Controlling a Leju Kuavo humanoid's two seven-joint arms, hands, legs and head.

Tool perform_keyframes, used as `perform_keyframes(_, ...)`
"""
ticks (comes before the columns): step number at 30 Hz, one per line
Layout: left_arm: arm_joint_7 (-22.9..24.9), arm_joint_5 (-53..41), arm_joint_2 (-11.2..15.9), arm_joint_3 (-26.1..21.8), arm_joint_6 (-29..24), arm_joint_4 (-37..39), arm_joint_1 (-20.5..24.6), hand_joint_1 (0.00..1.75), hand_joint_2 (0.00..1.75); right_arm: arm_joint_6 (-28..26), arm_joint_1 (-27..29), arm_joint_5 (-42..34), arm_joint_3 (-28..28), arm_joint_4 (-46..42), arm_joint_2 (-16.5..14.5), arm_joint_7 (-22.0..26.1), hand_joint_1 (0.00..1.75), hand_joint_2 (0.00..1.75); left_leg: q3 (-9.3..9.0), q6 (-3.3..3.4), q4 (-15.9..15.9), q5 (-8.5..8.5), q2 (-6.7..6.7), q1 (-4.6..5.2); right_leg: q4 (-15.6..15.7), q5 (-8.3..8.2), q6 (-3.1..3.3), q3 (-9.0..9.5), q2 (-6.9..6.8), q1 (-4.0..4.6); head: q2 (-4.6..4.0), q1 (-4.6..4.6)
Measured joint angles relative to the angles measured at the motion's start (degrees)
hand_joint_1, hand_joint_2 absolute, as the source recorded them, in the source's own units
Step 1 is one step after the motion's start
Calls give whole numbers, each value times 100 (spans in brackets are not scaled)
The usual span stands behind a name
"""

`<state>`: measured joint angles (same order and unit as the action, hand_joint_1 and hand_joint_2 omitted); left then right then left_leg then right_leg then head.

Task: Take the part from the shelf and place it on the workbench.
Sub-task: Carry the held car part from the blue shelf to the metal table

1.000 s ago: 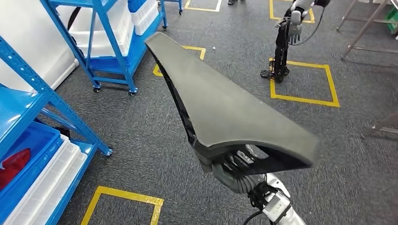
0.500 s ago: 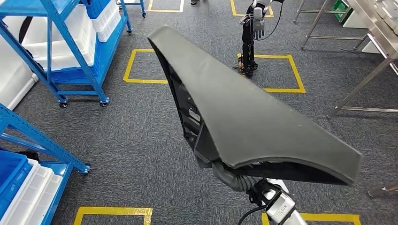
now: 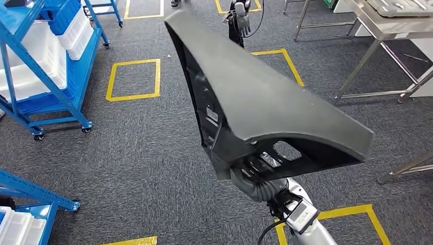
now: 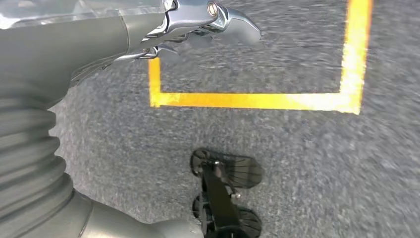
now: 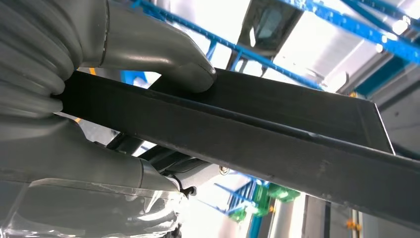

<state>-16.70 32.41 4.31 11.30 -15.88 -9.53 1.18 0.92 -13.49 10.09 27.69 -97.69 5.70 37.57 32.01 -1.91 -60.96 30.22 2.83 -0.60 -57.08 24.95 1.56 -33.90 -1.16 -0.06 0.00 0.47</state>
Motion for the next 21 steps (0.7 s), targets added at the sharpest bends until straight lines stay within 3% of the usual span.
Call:
perform_keyframes(2, -11, -1, 22, -4, 3, 1, -8, 0, 175, -53, -24, -17, 13, 47, -28, 37, 175, 175, 382, -25, -802, 378, -221, -9, 4, 2, 30, 8, 120, 0, 0, -14)
perform_keyframes(3, -25, -5, 35, -4, 14, 1, -15, 0, 175, -97, -21, -2, 16, 74, -40, 56, 175, 175, 582, -35, -1182, 504, -251, -9, 2, 4, 34, 11, 193, 3, 0, -19)
perform_keyframes(4, -43, -11, 48, -3, 30, 1, -20, 0, 175, -148, -15, 20, 19, 103, -47, 74, 175, 175, 708, -38, -1386, 515, -258, -9, -1, 5, 35, 17, 269, 5, 0, -20)
perform_keyframes(5, -63, -21, 59, -3, 46, 1, -28, 0, 175, -193, -9, 44, 21, 130, -51, 88, 175, 175, 721, -37, -1349, 402, -262, -10, -6, 8, 31, 28, 350, 4, 0, -21)
perform_keyframes(6, -79, -33, 75, -2, 59, 1, -33, 0, 175, -225, -4, 61, 21, 149, -54, 97, 175, 175, 621, -33, -1075, 190, -283, -15, -13, 14, 23, 43, 430, 0, 0, -20)
perform_keyframes(7, -95, -45, 91, -2, 71, 2, -39, 0, 175, -254, 2, 70, 21, 161, -56, 108, 175, 175, 446, -29, -642, -67, -372, -28, -24, 26, 6, 55, 507, -5, -1, -21)
perform_keyframes(9, -124, -60, 132, -2, 95, 5, -46, 0, 175, -302, 15, 78, 20, 167, -59, 135, 175, 175, 144, -14, 87, -366, -624, -58, -70, 49, -42, 37, 640, 1, -1, -25)
perform_keyframes(10, -136, -63, 147, -2, 107, 7, -46, 0, 175, -324, 27, 81, 17, 166, -59, 145, 175, 175, 78, 4, 258, -403, -712, -67, -86, 52, -72, 11, 698, 2, -1, -28)
perform_keyframes(12, -148, -62, 165, -2, 122, 9, -32, 0, 175, -377, 84, 101, 0, 154, -59, 155, 175, 175, 57, 66, 305, -387, -661, -61, -90, 36, -140, -30, 813, -8, 0, -29)
perform_keyframes(13, -145, -59, 172, -2, 126, 9, -24, 0, 175, -412, 129, 124, -15, 141, -58, 155, 175, 175, 45, 105, 324, -397, -597, -60, -108, 49, -170, -40, 791, -13, 0, -31)
perform_keyframes(15, -133, -37, 181, -3, 131, 9, -18, 0, 175, -482, 201, 186, -42, 105, -59, 155, 175, 175, 20, 186, 366, -415, -463, -60, -386, 233, -224, -168, 525, -5, -1, -6)
perform_keyframes(17, -109, -4, 185, -6, 129, 9, -31, 0, 175, -511, 242, 229, -51, 82, -61, 155, 175, 175, 13, 233, 376, -408, -320, -39, -1108, 600, -266, -521, 225, -11, -1, 18)
perform_keyframes(18, -96, 18, 184, -8, 124, 9, -41, 0, 175, -510, 265, 237, -56, 81, -62, 156, 175, 175, 13, 240, 375, -400, -246, -30, -1490, 748, -282, -715, 177, -23, 0, 19)
perform_keyframes(19, -88, 33, 178, -13, 119, 9, -49, 0, 175, -502, 295, 239, -66, 81, -63, 157, 175, 175, 11, 242, 375, -391, -171, -24, -1730, 802, -292, -841, 161, -33, 0, 19)
perform_keyframes(20, -86, 46, 169, -17, 115, 9, -53, 0, 175, -490, 324, 238, -80, 82, -63, 157, 175, 175, 6, 240, 374, -382, -100, -22, -1744, 743, -296, -852, 148, -40, 0, 20)
perform_keyframes(21, -88, 57, 157, -21, 116, 9, -53, 0, 175, -473, 345, 237, -99, 83, -63, 158, 175, 175, -5, 231, 373, -371, -34, -21, -1519, 590, -294, -738, 122, -43, 0, 20)
